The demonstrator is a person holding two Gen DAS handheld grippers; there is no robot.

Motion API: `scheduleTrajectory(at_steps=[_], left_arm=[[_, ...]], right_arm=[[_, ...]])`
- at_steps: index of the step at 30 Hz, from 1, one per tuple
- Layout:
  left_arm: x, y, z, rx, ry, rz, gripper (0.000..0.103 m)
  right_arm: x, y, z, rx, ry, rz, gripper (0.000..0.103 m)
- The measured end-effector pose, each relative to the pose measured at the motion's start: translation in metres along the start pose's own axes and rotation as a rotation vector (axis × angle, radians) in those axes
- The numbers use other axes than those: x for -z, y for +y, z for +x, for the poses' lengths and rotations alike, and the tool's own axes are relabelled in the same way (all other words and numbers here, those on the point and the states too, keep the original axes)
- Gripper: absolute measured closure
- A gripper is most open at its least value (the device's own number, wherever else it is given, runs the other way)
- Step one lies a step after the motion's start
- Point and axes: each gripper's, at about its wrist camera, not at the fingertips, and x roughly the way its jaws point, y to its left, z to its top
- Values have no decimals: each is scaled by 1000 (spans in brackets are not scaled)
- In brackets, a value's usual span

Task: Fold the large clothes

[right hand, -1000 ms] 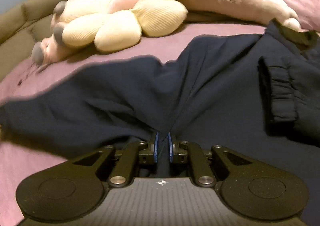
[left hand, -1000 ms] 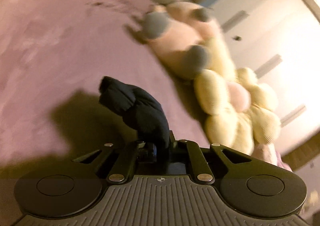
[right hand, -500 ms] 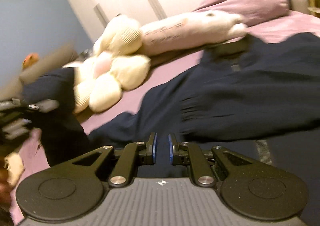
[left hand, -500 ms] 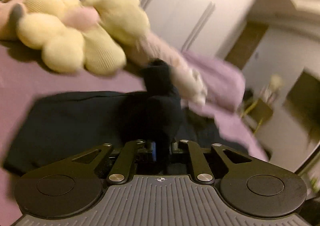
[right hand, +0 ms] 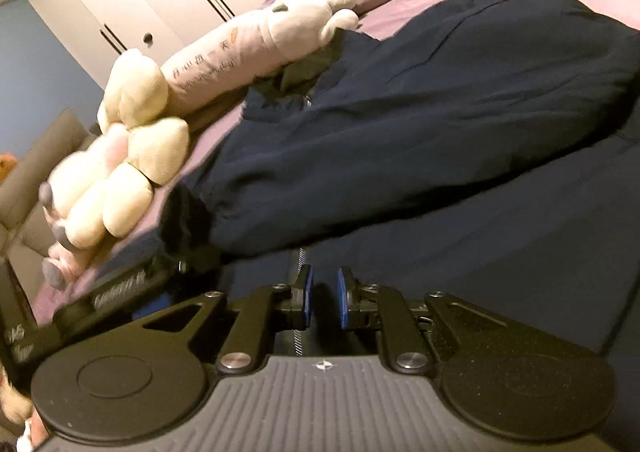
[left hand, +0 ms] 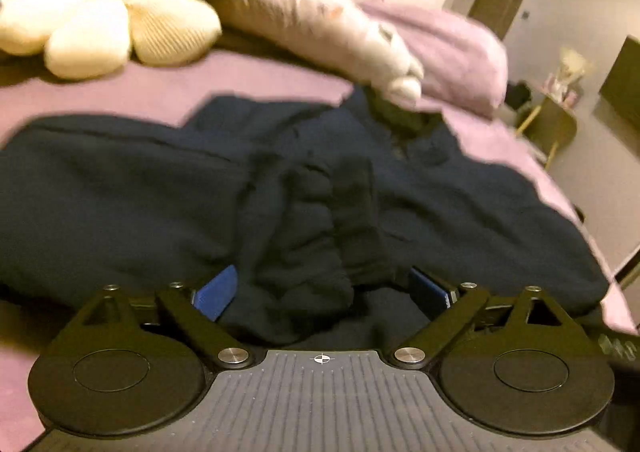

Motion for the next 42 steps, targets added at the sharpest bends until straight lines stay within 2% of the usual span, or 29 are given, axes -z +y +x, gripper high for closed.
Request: scheduleTrajectory(at_steps=[1,3,6,7,9,12,14,15,16,19,21,24,27,28,31,34,36,39,41,42], left_arm=[[1,6,-13,4,-35,-15,5],[4,24,-44,-21,-108,-71,5],[15,59,-72,-120,-171,-141,5],[20,68,-76,-160,-178,-149,5],[26,86,-73,-241,-143,-158,5],[34,108,-63,-281,-92,-207,7],[37,117,-57,-302,-81,-222,11],[37,121,-55,-318,-80,-223,12],[37,122,-53,-326,-78,-224,16],[34,129,-47,-350,-68,-230,25],[28,128,-44,-358,-68,-225,26],[17,126,-39,-348,-76,-235,34],[6,124,-25,-347,-50,-256,58],[4,123,-19,-334,-41,-260,70],[-2,111,-12,-320,-56,-209,80],[-8,92,-15,-317,-107,-121,81],[-8,83,-12,-317,-112,-79,81],[-2,74,3,-357,-85,-16,72],[3,74,12,-386,-73,10,57],[5,75,14,-393,-75,10,54]], right_arm=[[-3,6,1,-26,-9,-7,77],[-6,21,4,-62,-12,-29,69],[-8,42,17,-114,16,-53,63],[-8,49,25,-125,30,-62,57],[-9,59,42,-133,63,-69,47],[-8,66,73,-121,132,-28,47],[-7,70,87,-119,150,-6,52],[-6,74,93,-115,156,-16,76],[-4,80,94,-111,164,-32,87],[-7,98,78,-108,108,-121,90],[-16,104,58,-142,48,-118,91],[-40,105,24,-213,-39,-85,91],[-58,98,-6,-232,-113,-69,91],[-63,92,-14,-238,-129,-54,91],[-71,73,-31,-233,-162,-30,92],[-70,55,-28,-143,-173,-50,92],[-69,40,-18,-84,-164,-35,92],[-62,14,9,17,-113,-24,92],[-53,3,31,86,-67,-47,92],[-48,-4,41,109,-36,-50,92]])
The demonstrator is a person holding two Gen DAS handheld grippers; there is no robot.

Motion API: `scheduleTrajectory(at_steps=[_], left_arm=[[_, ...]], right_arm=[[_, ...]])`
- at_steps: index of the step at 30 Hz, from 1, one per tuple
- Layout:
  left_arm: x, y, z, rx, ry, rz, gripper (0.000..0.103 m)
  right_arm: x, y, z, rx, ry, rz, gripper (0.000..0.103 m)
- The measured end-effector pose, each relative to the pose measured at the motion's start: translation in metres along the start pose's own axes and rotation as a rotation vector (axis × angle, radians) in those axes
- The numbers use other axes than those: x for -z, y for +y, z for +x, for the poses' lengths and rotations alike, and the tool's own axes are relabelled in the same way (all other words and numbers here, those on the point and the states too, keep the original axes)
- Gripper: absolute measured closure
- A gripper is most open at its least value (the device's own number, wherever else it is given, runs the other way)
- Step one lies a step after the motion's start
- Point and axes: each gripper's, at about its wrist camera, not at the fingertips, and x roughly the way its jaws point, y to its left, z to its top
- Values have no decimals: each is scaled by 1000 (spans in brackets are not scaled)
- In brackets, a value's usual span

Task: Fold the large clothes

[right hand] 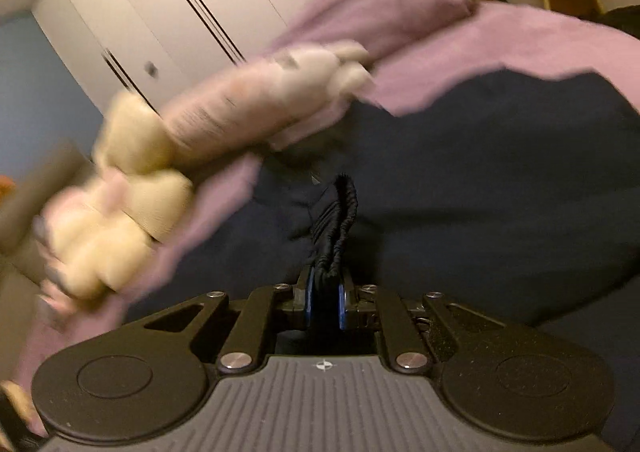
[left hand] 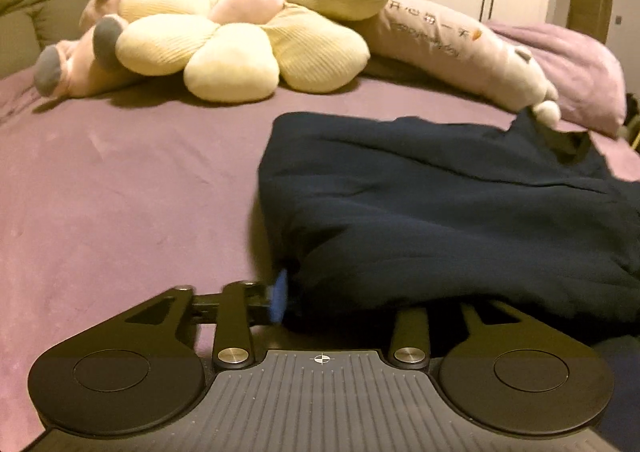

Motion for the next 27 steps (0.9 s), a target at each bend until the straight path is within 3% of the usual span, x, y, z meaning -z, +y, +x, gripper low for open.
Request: scheduleTrajectory(at_steps=[2,6,9,10,12,13,15,18,22,24,27], left_arm=[[2,8,4,21,8,-46,50],[1,22,12,35,39,-145,49],[0,18,7,23,21,-115,52],[0,17,4,14,13,-105,52],[-2,16,-3,-6,-5,-92,44],[-3,15,-6,-19,-13,-79,36],[-6,11,-14,-29,-48,-37,32],[-11,-3,-28,-30,-113,41,32],[-17,-28,-42,30,-178,118,41],[-16,-42,-39,55,-164,166,42],[-9,-51,-29,112,-87,190,39]], right_arm=[[5,-14,10,-25,25,38,90],[0,-34,6,-180,29,228,76],[2,-28,20,-196,73,236,76],[1,-20,22,-177,78,207,84],[-5,0,17,-135,57,96,89],[-9,11,8,-124,23,42,90],[-22,25,-16,-120,-77,-11,91],[-43,34,-60,-149,-221,-38,91],[-58,27,-91,-49,-354,-111,91],[-62,16,-89,14,-363,-125,91],[-63,-11,-68,110,-309,-103,91]])
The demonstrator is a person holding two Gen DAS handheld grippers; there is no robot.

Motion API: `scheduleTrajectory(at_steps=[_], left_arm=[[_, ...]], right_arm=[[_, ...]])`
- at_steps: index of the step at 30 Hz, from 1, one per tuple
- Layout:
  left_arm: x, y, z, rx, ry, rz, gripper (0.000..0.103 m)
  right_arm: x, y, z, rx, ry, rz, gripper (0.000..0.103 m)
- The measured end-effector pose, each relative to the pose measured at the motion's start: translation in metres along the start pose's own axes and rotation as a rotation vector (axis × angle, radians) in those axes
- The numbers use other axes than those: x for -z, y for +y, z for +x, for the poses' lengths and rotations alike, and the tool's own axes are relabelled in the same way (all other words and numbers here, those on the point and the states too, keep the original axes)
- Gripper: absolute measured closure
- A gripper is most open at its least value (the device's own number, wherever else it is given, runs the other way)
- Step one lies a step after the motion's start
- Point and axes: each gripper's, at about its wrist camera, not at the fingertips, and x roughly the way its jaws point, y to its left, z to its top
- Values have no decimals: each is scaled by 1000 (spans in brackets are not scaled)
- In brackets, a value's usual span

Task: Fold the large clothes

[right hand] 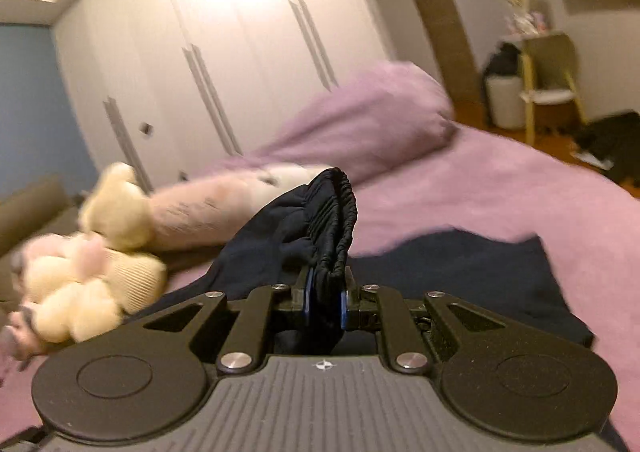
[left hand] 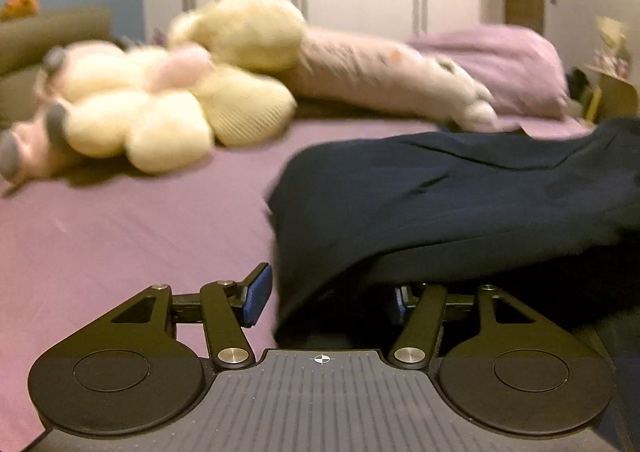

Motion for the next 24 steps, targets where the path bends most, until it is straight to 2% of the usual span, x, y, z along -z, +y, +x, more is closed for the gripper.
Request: scheduleTrajectory(at_steps=[3,7,9,13,16,17,18,21,24], left_arm=[[7,2,3,12,36,-7,36],[8,10,-6,31,46,-26,37],[6,16,-18,44,25,-28,37],[-4,23,-34,40,-25,-61,33],[-15,28,-44,52,-60,-116,29],[-19,29,-46,59,-79,-131,28],[-23,29,-45,58,-92,-140,27],[-39,20,-28,34,-106,-171,27],[-57,4,-1,27,-152,-245,21]], right_arm=[[17,-27,29,121,82,-18,91],[37,-53,55,152,188,-7,90],[38,-50,52,147,172,-42,90],[33,-49,39,172,88,-81,90],[36,-58,54,203,168,-107,86],[33,-61,52,202,157,-74,83],[28,-63,45,214,131,-36,76],[14,-49,28,261,6,-10,74],[5,-14,35,123,7,-51,75]])
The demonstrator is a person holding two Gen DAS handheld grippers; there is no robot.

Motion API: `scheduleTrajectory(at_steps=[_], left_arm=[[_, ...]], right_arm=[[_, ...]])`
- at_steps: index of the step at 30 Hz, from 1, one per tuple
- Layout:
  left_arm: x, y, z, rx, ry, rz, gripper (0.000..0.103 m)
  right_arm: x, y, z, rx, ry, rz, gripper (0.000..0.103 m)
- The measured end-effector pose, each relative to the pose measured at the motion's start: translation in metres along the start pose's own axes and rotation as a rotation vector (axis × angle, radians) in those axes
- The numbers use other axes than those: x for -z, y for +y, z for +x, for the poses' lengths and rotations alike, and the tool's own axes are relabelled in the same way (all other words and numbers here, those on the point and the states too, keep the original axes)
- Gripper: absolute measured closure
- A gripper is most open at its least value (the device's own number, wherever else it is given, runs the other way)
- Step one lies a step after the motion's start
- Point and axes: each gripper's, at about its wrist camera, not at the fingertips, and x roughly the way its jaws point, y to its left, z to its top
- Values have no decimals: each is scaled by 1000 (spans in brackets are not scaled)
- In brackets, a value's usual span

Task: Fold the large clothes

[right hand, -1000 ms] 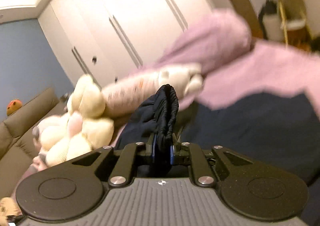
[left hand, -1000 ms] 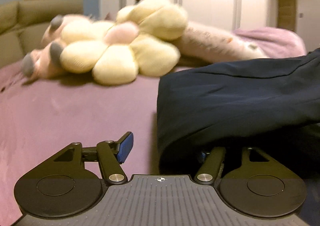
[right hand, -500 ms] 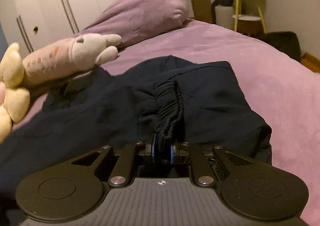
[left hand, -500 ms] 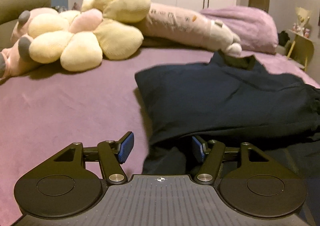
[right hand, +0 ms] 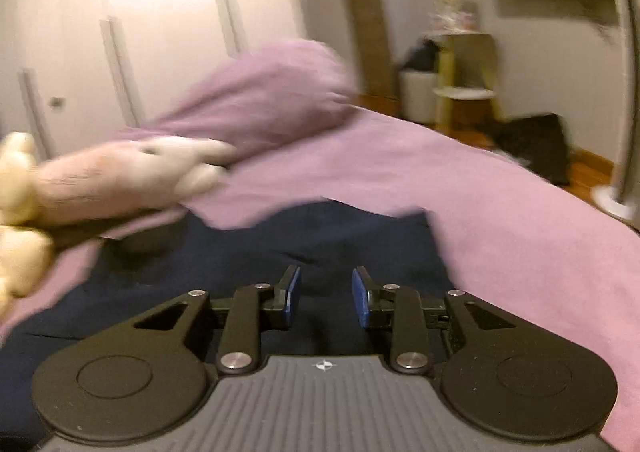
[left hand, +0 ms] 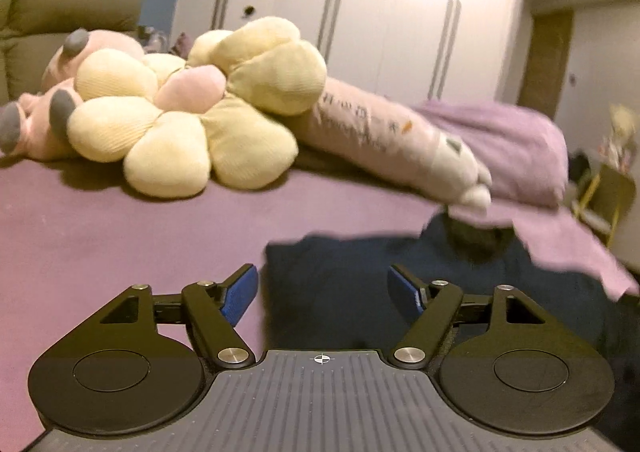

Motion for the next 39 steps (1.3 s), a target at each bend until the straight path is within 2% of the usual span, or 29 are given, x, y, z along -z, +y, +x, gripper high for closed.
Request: scheduleTrajectory(at_steps=[3,4,6,8,9,10,11,12,14,15,18,19,22,24,27,29,31,33,36,39], left_arm=[[-6,-25,40,-40,-52,-33,18],[-6,-33,52,-41,-53,-13,18],[0,-53,72,-28,-80,58,15],[20,-64,83,16,-119,133,7],[33,-67,91,32,-104,178,5],[48,-69,100,32,-60,226,6],[58,-69,110,8,-8,244,5],[57,-66,114,6,11,218,5],[51,-54,116,30,26,150,6],[50,-49,116,43,31,124,6],[48,-37,112,63,17,65,6],[48,-34,113,66,19,50,6],[46,-32,113,60,29,39,6],[47,-34,110,44,43,59,6],[47,-33,99,32,78,77,6],[49,-32,86,42,99,110,6],[52,-29,68,65,96,133,5],[60,-24,55,92,127,134,3],[71,-24,39,89,128,151,2],[70,-27,31,85,146,156,2]], right_arm=[[1,50,25,-210,67,-61,88],[5,69,38,-245,109,-87,92],[17,97,61,-311,166,-112,94],[30,113,78,-321,163,-156,94],[38,116,87,-310,162,-178,94],[47,115,94,-285,172,-198,98],[57,108,100,-282,168,-208,100],[63,96,101,-322,147,-172,103],[57,73,108,-386,173,-45,103],[54,64,110,-388,174,-20,103],[41,32,102,-297,111,-72,103],[35,12,101,-246,94,-54,103],[20,-58,87,-190,63,76,103],[17,-78,78,-162,37,90,103],[14,-74,74,-137,67,81,103],[8,-66,57,-117,84,110,103],[8,-71,29,-147,97,168,83],[13,-79,5,-170,104,224,76],[30,-90,-11,-158,158,259,75],[39,-95,1,-161,254,358,75]])
